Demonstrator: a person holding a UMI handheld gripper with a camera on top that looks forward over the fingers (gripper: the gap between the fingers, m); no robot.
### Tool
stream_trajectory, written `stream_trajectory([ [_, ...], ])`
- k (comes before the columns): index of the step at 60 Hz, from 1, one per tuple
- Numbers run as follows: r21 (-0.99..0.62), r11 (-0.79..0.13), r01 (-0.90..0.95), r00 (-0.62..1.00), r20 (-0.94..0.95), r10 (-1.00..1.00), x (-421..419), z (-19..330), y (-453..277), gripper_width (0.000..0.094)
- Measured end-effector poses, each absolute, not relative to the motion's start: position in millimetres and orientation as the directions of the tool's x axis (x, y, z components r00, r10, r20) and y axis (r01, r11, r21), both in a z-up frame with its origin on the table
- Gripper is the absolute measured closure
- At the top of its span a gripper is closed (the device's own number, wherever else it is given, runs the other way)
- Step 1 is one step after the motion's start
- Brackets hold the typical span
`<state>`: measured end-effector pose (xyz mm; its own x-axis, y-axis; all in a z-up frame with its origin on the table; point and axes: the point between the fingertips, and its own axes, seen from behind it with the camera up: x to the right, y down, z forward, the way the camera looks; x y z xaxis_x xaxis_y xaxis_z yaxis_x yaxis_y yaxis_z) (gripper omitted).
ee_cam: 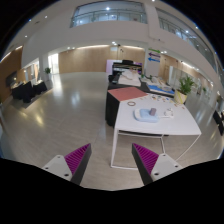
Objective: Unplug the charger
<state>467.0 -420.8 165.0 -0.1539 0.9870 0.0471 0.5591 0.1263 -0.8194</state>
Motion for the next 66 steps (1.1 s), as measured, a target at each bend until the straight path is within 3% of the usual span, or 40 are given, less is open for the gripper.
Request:
stream_trajectory([
  [18,-0.830,0.075,0.552,0.021,0.103,0.994,425.0,155.8,-307.2,0.0082],
  [34,-0.869,0.051,0.492,0.102,0.116,0.988,337.4,121.7,-223.1,0.0082],
  [66,-0.932,0.018,0.361,0.015,0.025,1.000,82.1,47.6,-184.0,0.0080],
])
